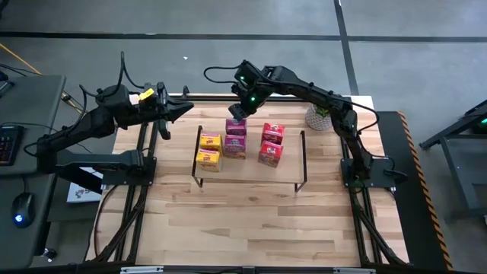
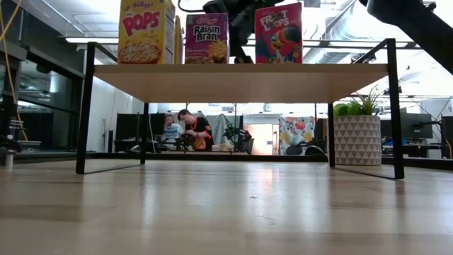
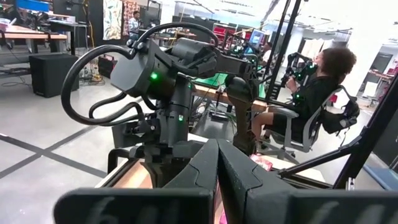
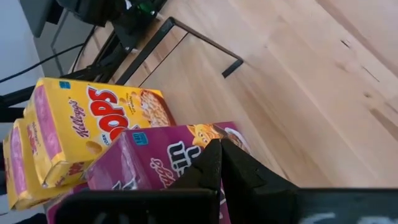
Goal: Stack cereal on shelf
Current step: Adjust the cereal boxes on the shelf
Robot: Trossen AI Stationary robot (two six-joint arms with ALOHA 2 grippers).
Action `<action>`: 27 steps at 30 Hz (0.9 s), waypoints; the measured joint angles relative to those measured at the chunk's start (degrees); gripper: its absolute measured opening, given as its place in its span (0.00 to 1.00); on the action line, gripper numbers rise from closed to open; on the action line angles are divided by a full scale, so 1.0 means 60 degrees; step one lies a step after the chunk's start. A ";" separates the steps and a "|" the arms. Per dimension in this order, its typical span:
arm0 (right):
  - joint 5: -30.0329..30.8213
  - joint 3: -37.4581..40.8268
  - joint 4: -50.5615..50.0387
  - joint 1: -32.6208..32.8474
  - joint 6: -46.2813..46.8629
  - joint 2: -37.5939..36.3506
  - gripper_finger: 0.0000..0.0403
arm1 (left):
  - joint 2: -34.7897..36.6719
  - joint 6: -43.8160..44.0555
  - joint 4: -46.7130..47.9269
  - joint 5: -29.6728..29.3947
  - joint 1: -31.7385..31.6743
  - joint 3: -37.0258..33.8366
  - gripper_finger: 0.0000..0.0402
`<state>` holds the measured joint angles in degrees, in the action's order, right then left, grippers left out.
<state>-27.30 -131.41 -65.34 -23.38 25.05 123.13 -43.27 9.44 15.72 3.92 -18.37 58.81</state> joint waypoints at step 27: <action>-0.0479 0.0007 -0.0414 0.0087 -0.0503 0.0365 0.00 | 0.0000 0.0149 0.0358 0.0000 0.0000 -0.0001 0.00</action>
<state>-30.17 -131.37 -67.82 -22.85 22.03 125.32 -43.27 10.33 17.87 3.92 -18.37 58.81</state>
